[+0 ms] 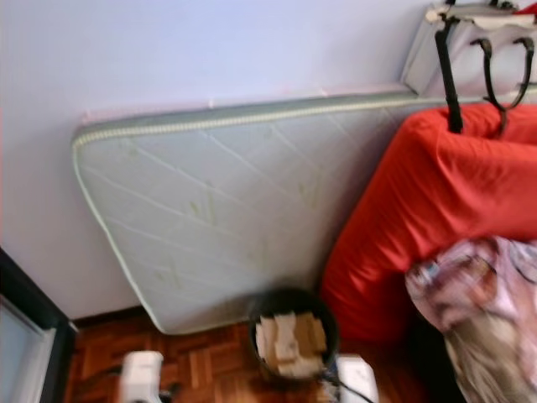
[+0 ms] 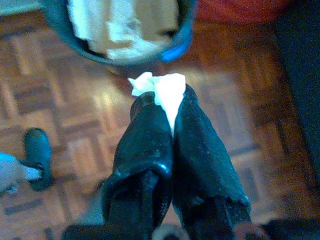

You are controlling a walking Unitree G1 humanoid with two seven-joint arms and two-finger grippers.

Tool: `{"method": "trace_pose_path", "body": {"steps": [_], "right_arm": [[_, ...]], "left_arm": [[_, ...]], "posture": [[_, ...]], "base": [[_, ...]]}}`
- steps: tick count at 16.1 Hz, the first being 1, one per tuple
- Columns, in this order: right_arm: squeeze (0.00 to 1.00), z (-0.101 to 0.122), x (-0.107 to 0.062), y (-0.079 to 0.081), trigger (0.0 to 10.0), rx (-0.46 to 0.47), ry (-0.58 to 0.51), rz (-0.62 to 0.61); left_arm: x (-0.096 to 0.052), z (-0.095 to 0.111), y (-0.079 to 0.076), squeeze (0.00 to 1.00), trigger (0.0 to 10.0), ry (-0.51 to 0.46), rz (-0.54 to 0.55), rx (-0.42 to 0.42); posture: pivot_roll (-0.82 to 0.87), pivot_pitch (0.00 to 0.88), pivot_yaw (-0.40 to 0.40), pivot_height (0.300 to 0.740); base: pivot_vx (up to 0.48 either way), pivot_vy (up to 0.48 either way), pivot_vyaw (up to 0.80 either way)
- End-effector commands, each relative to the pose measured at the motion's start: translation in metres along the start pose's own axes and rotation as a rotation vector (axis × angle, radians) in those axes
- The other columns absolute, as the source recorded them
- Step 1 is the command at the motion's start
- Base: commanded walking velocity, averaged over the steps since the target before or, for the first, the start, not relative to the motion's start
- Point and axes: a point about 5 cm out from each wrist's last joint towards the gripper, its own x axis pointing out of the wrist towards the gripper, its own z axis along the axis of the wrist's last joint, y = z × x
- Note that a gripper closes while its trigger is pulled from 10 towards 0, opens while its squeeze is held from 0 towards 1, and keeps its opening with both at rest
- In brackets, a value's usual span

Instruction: Clean up the room

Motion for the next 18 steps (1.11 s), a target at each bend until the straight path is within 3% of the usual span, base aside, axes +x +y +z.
{"method": "trace_pose_path", "body": {"steps": [1,7,11,18], "right_arm": [[0.00,0.013,0.003,0.008,10.0,0.010,-0.037,0.019],[0.00,0.013,0.004,0.009,10.0,-0.032,-0.038,0.037],[0.00,0.013,0.004,0.008,10.0,-0.001,-0.032,0.031],[0.00,0.021,0.005,0.015,10.0,0.051,-0.073,0.048]], "left_arm": [[-0.001,0.001,0.011,0.00,10.0,-0.006,0.028,0.014],[-0.001,-0.001,0.009,0.00,10.0,-0.005,0.021,0.017],[-0.001,0.002,0.009,0.00,10.0,-0.013,0.018,0.018],[0.003,0.026,0.015,0.00,10.0,-0.098,0.003,0.020]], "posture": [[0.01,0.000,-0.092,0.740],[0.01,0.000,-0.089,0.740],[0.01,0.000,-0.091,0.740],[0.03,0.000,-0.060,0.740]], "base": [[0.274,0.000,0.00],[0.275,0.000,0.13],[0.267,0.000,0.30],[0.000,0.000,0.00]]}}
